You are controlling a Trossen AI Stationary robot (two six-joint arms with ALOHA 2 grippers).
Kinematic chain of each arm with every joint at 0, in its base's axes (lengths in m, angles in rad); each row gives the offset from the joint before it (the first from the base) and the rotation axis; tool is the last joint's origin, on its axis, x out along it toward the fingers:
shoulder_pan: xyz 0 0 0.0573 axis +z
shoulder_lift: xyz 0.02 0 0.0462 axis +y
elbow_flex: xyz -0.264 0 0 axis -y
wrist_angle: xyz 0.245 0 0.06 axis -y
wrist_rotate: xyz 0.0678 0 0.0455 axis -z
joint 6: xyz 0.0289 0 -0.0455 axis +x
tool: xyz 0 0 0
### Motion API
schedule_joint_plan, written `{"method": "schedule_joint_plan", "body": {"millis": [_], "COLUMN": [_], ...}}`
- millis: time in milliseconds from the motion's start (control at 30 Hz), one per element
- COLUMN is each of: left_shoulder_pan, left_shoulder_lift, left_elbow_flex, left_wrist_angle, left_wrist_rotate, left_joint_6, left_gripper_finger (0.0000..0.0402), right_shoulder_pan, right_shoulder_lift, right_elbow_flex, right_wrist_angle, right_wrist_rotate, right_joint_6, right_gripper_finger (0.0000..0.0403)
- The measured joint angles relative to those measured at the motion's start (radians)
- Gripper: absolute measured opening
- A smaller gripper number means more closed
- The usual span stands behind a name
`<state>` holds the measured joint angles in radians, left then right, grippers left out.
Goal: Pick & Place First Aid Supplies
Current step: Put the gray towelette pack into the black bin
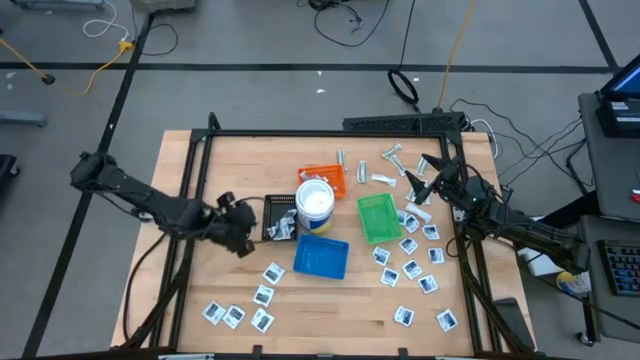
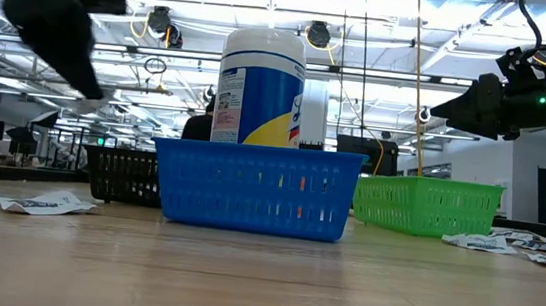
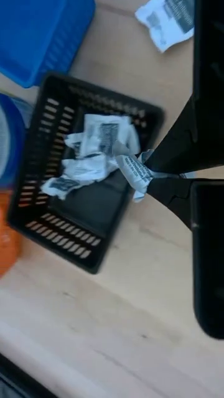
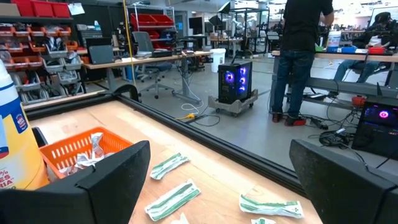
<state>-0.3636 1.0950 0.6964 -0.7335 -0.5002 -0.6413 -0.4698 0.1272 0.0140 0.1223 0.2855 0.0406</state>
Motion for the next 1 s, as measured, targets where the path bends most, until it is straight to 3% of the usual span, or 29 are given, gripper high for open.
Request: {"method": "schedule_joint_plan", "body": {"millis": [233, 333, 600, 1000], "left_shoulder_pan": [0.188, 0.251, 0.35, 0.357], "left_shoulder_lift": [0.0, 0.0, -0.002, 0.115], "left_elbow_flex": [0.0, 0.001, -0.008, -0.161], "left_wrist_angle": [0.198, 0.266, 0.353, 0.667], "left_wrist_rotate": [0.154, 0.212, 0.319, 0.401], "left_joint_6": [0.366, 0.455, 0.534, 0.53], "left_gripper_finger": [0.0005, 0.0005, 0.0005, 0.0006], "right_shoulder_pan": [0.0, 0.0, 0.0, 0.0], "right_shoulder_lift": [0.0, 0.0, 0.0, 0.0], "right_elbow_flex": [0.0, 0.0, 0.0, 0.0], "right_wrist_angle": [0.0, 0.0, 0.001, 0.0], "right_wrist_rotate": [0.0, 0.0, 0.0, 0.0], "right_joint_6": [0.0, 0.0, 0.0, 0.0], "right_gripper_finger": [0.038, 0.038, 0.038, 0.038]}}
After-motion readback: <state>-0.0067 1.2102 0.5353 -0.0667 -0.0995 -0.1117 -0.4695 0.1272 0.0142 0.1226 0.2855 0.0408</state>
